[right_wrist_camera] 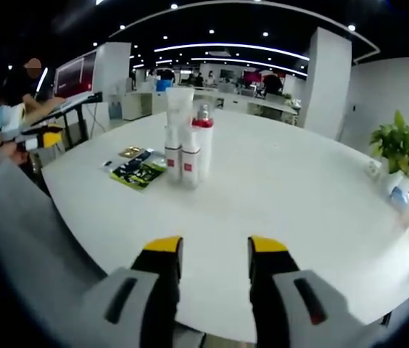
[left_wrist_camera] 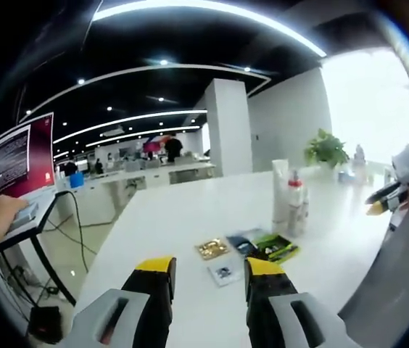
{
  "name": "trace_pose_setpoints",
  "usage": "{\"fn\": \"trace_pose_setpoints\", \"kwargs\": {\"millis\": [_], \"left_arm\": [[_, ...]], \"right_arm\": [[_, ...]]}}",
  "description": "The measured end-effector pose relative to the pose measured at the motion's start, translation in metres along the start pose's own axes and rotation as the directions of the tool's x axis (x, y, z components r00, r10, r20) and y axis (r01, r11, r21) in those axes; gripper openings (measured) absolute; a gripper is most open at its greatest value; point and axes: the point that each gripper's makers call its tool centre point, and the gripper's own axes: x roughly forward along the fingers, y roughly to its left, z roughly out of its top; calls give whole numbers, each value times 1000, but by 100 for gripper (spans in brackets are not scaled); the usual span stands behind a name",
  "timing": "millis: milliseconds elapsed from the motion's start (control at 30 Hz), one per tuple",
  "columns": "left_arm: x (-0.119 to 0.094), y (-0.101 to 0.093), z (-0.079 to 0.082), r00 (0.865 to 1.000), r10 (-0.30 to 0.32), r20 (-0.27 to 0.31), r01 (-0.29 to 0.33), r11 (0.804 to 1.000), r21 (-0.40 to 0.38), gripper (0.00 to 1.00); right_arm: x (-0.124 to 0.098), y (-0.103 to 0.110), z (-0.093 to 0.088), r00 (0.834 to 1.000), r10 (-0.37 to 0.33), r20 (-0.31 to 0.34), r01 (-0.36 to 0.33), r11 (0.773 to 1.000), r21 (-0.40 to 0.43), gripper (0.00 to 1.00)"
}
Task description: Arrange the skincare products in the storage area until every visible bottle or jar stands upright without overlapping.
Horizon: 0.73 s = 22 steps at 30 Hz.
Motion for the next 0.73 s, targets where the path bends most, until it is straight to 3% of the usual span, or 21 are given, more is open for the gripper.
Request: {"fn": "trace_pose_setpoints", "kwargs": {"millis": [733], "left_arm": [[2, -1, -2, 1000, -10, -14, 10, 1000, 4, 39]], "right_arm": [[-1, 3, 1, 1000, -2, -16, 2, 1000, -3, 37]]}}
